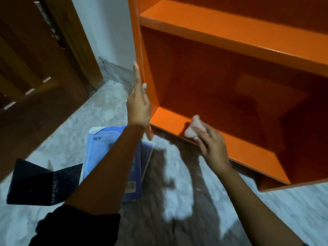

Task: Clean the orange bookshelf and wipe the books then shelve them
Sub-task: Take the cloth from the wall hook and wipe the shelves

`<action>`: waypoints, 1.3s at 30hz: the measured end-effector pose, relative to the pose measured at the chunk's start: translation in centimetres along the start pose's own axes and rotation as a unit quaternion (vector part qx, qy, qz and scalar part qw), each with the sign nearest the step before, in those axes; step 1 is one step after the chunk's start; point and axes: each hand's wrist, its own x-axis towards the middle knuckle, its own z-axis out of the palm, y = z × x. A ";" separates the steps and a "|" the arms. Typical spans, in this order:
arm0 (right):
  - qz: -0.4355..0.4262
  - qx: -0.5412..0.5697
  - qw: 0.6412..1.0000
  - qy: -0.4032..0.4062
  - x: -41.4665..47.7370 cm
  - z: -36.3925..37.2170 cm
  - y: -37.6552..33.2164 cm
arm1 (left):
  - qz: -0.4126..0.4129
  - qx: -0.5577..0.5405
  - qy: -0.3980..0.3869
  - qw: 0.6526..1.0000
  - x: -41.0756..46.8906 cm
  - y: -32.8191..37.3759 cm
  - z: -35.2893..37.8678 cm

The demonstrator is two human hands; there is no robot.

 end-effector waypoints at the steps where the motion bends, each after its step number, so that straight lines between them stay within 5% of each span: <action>1: 0.049 -0.012 0.998 0.044 -0.7 -0.8 1.4 | -0.004 0.002 0.001 1.000 0.0 0.1 0.0; 5: 0.263 -0.068 0.955 0.118 -4.0 -2.9 5.8 | -0.008 0.015 0.004 1.000 -0.1 0.5 0.2; 8: 0.318 -0.083 0.941 0.085 -5.2 -2.0 5.9 | -0.010 0.016 0.016 1.000 -0.2 0.3 0.5; 28: 0.182 -0.073 0.973 -0.118 2.4 5.9 -2.6 | -0.002 0.046 0.045 0.998 -0.1 0.0 0.8; 39: 0.009 -0.037 0.990 -0.134 6.0 9.3 -7.6 | 0.028 0.052 0.032 0.998 0.2 -0.4 0.3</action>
